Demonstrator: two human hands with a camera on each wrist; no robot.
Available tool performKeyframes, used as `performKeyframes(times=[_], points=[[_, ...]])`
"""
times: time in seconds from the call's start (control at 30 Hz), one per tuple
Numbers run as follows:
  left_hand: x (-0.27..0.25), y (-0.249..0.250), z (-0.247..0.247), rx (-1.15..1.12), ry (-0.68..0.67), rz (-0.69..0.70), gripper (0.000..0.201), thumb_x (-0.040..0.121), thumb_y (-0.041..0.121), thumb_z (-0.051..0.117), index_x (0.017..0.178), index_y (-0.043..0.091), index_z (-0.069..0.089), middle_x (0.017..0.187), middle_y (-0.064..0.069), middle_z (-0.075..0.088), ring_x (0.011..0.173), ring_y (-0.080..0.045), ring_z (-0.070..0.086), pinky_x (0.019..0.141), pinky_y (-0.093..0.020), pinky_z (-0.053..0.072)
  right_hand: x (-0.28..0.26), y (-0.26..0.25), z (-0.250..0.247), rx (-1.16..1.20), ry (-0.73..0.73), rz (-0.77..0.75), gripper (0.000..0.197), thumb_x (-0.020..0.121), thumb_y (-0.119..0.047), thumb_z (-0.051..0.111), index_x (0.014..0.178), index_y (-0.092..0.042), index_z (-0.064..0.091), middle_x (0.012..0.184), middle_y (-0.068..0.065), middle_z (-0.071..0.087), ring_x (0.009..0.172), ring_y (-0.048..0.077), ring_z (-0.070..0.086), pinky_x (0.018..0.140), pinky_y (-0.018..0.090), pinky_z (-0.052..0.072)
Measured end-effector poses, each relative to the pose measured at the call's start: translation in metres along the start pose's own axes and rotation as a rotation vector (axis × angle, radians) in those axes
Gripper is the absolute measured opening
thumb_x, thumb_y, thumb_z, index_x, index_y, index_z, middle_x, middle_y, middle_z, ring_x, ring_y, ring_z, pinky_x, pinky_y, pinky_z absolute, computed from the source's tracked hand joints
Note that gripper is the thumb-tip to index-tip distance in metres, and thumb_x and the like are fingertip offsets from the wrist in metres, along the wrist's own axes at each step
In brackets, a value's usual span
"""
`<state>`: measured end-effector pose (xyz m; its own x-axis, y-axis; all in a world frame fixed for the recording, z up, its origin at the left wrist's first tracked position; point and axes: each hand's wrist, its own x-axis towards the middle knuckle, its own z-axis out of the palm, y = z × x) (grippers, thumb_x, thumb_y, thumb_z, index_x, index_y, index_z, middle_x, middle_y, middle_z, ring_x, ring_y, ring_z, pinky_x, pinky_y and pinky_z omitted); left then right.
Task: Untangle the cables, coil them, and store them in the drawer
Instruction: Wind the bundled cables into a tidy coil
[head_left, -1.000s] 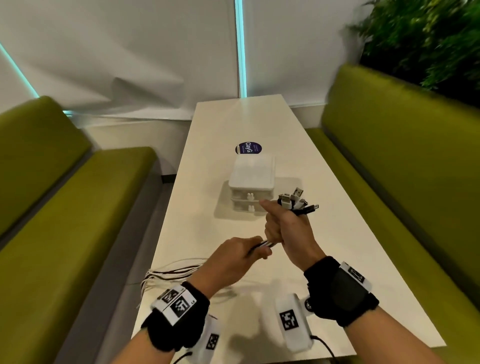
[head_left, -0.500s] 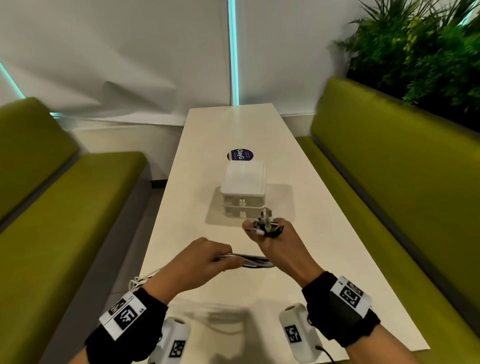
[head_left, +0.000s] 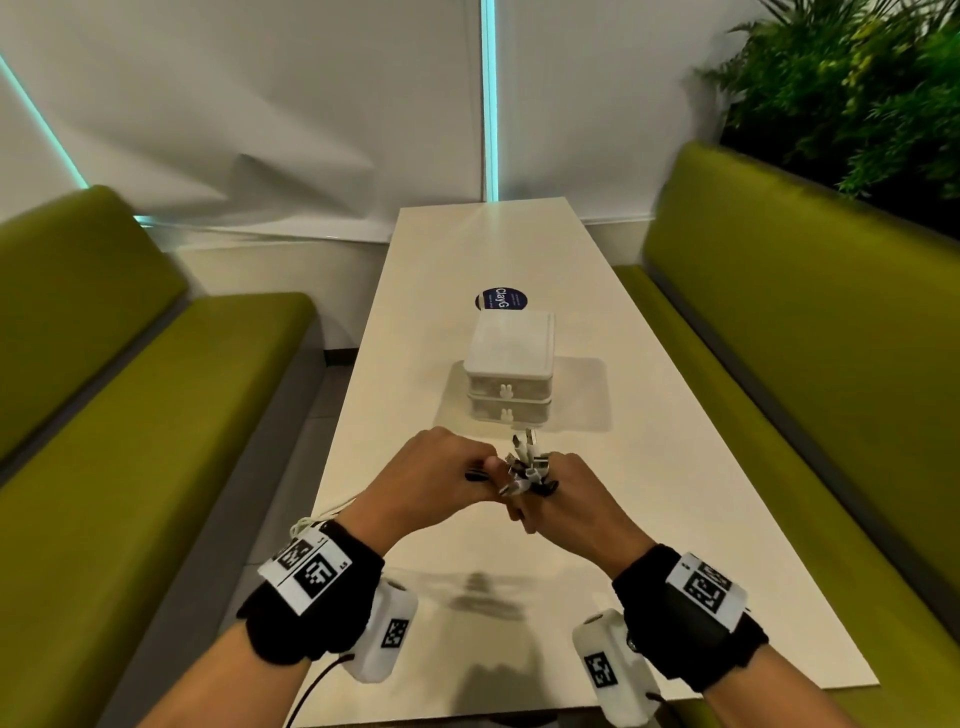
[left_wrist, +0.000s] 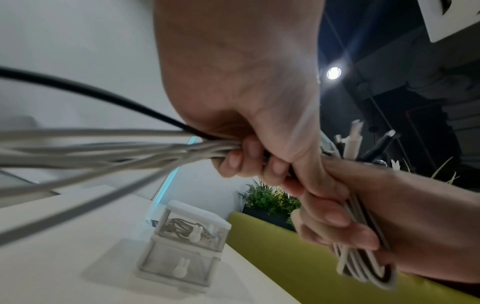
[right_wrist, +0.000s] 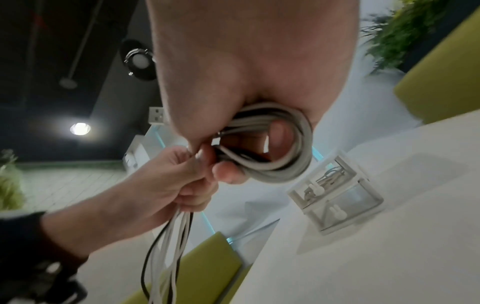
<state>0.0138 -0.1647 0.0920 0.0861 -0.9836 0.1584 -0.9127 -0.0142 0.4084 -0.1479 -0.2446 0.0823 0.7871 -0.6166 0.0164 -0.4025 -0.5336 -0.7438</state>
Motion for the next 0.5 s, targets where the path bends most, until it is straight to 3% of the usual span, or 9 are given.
performKeyframes(times=[0.1, 0.17, 0.27, 0.37, 0.5], points=[[-0.001, 0.003, -0.002, 0.007, -0.008, -0.031, 0.03, 0.072, 0.045, 0.052, 0.054, 0.023, 0.043, 0.044, 0.002, 0.038, 0.049, -0.021, 0.033, 0.049, -0.031, 0.025, -0.007, -0.012, -0.005, -0.225, 0.027, -0.038, 0.039, 0.092, -0.024, 0.054, 0.061, -0.03, 0.03, 0.091, 0.01, 0.065, 0.087, 0.03, 0.06, 0.065, 0.035, 0.04], [0.0, 0.004, -0.003, 0.028, -0.021, -0.038, 0.035, 0.074, 0.047, 0.053, 0.057, 0.016, 0.051, 0.048, -0.001, 0.045, 0.051, -0.023, 0.034, 0.051, -0.034, 0.03, -0.009, -0.019, -0.011, -0.332, 0.029, -0.06, 0.044, 0.094, -0.025, 0.053, 0.064, -0.03, 0.021, 0.101, 0.012, 0.059, 0.095, 0.032, 0.055, 0.066, 0.031, 0.03], [-0.001, 0.004, -0.003, 0.051, -0.024, -0.035, 0.035, 0.08, 0.042, 0.063, 0.061, 0.014, 0.055, 0.055, -0.006, 0.055, 0.055, -0.025, 0.037, 0.053, -0.034, 0.03, -0.007, -0.022, -0.01, -0.387, -0.006, -0.088, 0.045, 0.092, -0.023, 0.054, 0.064, -0.03, 0.019, 0.103, 0.011, 0.057, 0.096, 0.032, 0.054, 0.067, 0.03, 0.029], [-0.003, 0.006, -0.002, 0.071, 0.002, -0.038, 0.031, 0.075, 0.046, 0.052, 0.058, 0.02, 0.048, 0.056, -0.007, 0.057, 0.056, -0.028, 0.039, 0.052, -0.033, 0.031, -0.004, -0.021, -0.01, -0.38, -0.036, -0.056, 0.044, 0.088, -0.018, 0.056, 0.064, -0.03, 0.022, 0.103, 0.01, 0.058, 0.088, 0.029, 0.049, 0.066, 0.031, 0.029], [-0.004, 0.006, 0.003, 0.08, 0.004, -0.036, 0.037, 0.071, 0.05, 0.046, 0.061, 0.016, 0.057, 0.058, -0.007, 0.06, 0.057, -0.029, 0.04, 0.054, -0.034, 0.037, -0.005, -0.019, -0.01, -0.372, -0.084, -0.056, 0.04, 0.085, -0.016, 0.055, 0.061, -0.029, 0.026, 0.091, 0.007, 0.054, 0.079, 0.023, 0.038, 0.065, 0.031, 0.027]])
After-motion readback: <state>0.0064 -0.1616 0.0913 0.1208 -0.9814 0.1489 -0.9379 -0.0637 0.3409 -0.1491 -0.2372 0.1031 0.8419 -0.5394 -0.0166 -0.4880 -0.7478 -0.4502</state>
